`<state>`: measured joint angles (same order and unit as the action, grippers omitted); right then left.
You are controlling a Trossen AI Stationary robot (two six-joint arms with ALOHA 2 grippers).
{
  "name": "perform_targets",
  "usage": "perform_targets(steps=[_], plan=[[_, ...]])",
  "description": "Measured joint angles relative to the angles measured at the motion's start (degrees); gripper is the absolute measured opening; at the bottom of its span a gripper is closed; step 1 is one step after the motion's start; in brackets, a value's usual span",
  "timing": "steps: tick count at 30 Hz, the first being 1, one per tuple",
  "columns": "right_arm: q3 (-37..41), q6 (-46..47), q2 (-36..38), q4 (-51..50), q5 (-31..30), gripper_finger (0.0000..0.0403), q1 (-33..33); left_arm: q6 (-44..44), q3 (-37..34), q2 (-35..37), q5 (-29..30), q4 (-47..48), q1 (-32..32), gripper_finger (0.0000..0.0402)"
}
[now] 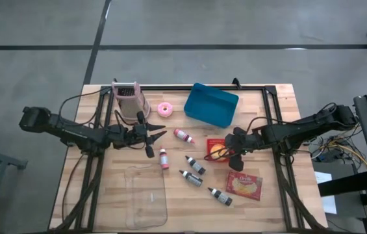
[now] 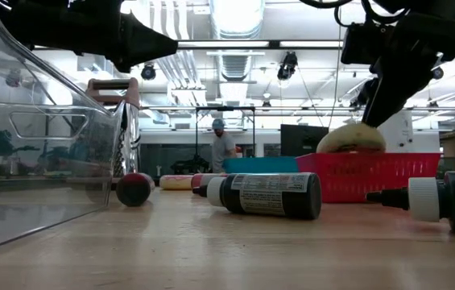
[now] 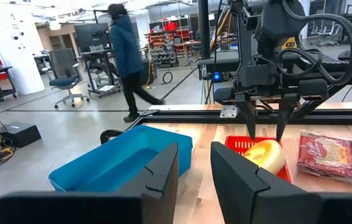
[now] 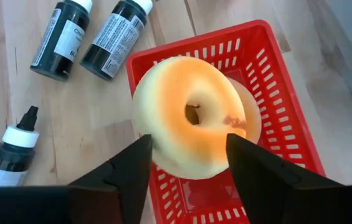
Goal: Pick & Place Food Item
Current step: Put the green donut into the red basket, then put the red popcorn bag into the blue bin
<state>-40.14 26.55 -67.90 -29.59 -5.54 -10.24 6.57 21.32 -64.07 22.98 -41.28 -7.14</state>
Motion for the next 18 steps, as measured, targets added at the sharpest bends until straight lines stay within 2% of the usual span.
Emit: perform_targets(steps=[11, 18], plan=[[-2.9, -2.2, 0.0, 1.5, -1.9, 0.0221, 0.0, 0.3, 0.0, 0.0, 0.1, 0.0, 0.0, 0.0097], [-7.2, -4.7, -1.3, 6.6, 3.5, 0.0221, -1.6, 0.3, 0.0, 0.0, 0.1, 0.0, 0.0, 0.0097]])
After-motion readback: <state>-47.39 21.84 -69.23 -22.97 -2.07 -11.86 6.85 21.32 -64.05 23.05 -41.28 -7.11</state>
